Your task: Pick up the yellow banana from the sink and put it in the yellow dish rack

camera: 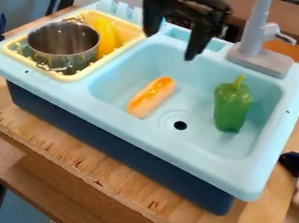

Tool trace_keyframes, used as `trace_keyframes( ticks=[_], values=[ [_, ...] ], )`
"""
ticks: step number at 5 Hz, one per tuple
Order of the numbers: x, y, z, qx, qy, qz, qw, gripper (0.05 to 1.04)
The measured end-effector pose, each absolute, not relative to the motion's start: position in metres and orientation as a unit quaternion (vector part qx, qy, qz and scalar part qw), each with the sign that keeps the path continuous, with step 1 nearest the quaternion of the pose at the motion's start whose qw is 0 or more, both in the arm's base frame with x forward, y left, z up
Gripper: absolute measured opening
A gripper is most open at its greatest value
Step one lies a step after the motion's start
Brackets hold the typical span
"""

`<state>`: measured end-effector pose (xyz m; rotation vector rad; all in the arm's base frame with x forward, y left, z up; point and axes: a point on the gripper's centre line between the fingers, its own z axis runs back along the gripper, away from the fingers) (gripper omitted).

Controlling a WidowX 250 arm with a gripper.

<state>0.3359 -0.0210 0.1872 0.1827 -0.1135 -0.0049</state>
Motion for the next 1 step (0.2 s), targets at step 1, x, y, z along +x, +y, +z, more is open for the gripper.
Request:
trace_keyframes(
  ticks=[1],
  values=[
    [0.3229, -0.0033, 0.1881, 0.066, -0.062, 0.028, 0.995, 1.001]
  ],
)
